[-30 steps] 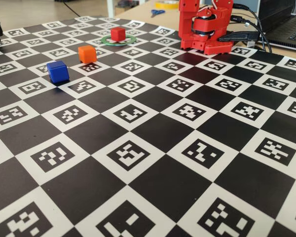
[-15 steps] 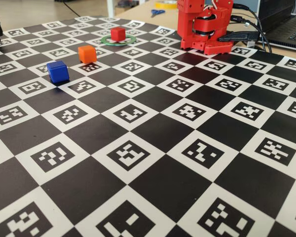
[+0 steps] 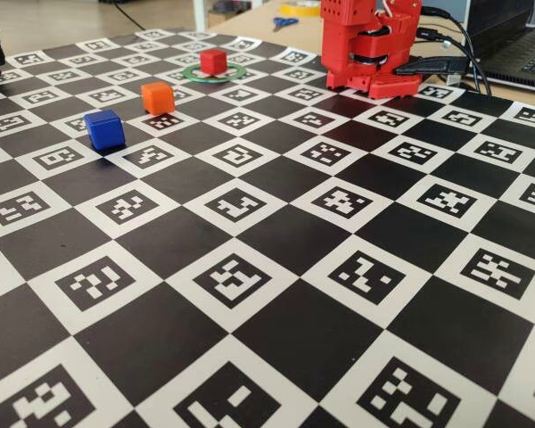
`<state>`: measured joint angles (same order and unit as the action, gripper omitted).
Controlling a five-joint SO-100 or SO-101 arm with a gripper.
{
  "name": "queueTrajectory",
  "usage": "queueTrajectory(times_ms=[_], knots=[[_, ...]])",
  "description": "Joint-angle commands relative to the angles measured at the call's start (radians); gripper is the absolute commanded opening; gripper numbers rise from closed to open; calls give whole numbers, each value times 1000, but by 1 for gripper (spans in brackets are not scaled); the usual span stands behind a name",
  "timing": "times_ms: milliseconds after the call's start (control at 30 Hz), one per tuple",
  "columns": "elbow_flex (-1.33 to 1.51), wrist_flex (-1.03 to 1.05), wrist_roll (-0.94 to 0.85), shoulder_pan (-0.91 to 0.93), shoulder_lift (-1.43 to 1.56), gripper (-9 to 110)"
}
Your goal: Grab the red cube then put it in the green circle then put the blue cube on top and finally the orange cube on top
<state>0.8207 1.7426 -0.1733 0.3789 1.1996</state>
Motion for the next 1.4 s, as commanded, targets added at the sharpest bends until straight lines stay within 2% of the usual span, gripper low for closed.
queueTrajectory(times_ms=[0, 400, 733, 1367], knots=[[-115, 67, 34, -28, -12, 51], [-121, -18, 69, -58, -169, 51], [60, -206, 66, -66, -184, 51], [98, -308, 78, -103, -278, 51]])
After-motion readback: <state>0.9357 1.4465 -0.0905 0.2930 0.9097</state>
